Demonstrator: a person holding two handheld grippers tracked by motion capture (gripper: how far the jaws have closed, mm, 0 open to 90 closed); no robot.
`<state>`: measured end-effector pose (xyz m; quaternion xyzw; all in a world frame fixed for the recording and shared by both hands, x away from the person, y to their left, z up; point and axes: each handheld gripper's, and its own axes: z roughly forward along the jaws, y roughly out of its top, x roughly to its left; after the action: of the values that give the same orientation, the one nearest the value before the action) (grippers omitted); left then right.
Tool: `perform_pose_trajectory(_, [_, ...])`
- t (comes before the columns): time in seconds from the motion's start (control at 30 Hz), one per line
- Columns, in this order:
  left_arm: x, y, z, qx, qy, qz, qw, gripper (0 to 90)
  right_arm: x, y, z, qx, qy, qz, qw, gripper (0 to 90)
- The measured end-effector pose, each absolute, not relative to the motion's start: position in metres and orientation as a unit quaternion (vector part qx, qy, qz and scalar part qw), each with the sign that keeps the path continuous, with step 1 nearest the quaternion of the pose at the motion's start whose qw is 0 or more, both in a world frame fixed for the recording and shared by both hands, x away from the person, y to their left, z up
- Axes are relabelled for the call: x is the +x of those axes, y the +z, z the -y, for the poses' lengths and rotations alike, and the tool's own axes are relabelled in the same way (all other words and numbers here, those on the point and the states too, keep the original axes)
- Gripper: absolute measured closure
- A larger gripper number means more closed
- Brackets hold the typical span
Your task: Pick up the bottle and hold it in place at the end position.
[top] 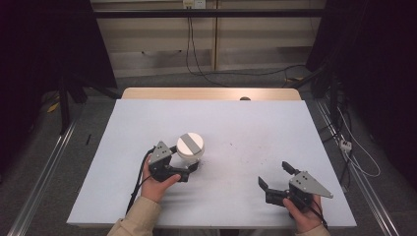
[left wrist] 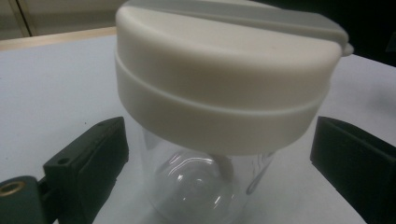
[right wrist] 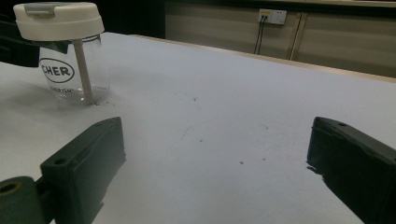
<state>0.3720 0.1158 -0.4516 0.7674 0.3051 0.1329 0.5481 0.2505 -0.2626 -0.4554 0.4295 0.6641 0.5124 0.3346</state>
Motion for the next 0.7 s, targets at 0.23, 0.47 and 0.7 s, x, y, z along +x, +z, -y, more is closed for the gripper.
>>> perform_pose_trajectory(0.23, [0.377,-0.453,-0.107,0.767,0.139,-0.311,0.544,4.6,0.250,-0.455,0.263,0.430,0.513,-0.664,0.334,3.8])
perform_pose_trajectory(0.47, [0.380,-0.454,-0.103,0.767,0.143,-0.309,0.544,6.9,0.250,-0.455,0.263,0.430,0.513,-0.664,0.334,3.9])
perform_pose_trajectory(0.7, [0.382,-0.455,-0.100,0.771,0.156,-0.308,0.535,12.1,0.250,-0.455,0.263,0.429,0.513,-0.665,0.333,4.0])
